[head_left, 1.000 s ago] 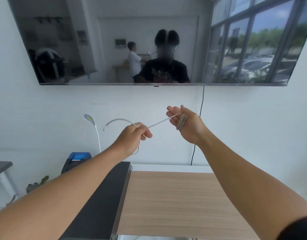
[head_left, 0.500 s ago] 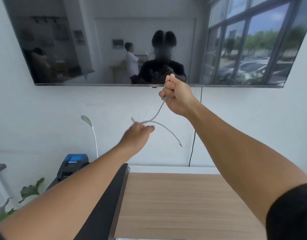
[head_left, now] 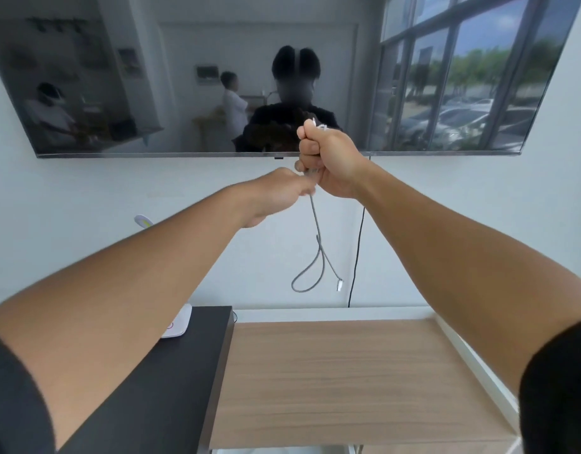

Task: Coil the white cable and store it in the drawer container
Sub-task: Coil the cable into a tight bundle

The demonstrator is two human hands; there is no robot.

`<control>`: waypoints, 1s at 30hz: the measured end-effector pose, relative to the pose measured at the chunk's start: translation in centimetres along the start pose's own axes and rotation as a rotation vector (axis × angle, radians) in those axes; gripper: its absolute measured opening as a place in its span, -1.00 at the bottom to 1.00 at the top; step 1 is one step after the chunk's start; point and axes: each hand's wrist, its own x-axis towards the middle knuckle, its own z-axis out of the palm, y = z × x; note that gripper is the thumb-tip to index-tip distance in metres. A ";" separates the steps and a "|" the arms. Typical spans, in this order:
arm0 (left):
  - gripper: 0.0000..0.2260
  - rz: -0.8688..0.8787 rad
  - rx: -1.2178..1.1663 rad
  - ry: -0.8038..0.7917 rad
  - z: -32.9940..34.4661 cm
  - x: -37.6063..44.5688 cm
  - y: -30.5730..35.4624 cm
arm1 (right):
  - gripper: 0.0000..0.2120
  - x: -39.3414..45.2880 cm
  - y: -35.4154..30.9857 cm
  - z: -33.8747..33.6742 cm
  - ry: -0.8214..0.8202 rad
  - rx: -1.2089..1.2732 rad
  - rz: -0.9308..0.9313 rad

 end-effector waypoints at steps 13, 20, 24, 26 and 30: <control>-0.66 0.250 -0.067 -0.091 8.1 -2.2 -9.2 | -0.63 -2.1 -3.2 0.3 -0.156 0.467 0.004; -0.75 0.098 -0.166 0.171 11.3 -5.5 -17.0 | -0.64 -3.0 -5.4 -0.7 -0.057 0.389 -0.047; -0.84 -0.031 -0.357 0.198 12.0 -6.7 -17.9 | -0.66 -2.9 -5.4 -0.7 0.004 0.350 -0.049; -0.71 -0.216 -0.791 0.098 11.1 -7.1 -18.2 | -0.66 -2.9 -5.5 -0.6 0.023 0.329 -0.059; -0.59 -0.640 -0.582 0.108 7.5 -7.8 -19.0 | -0.66 -2.9 -6.2 -0.1 0.018 0.286 -0.056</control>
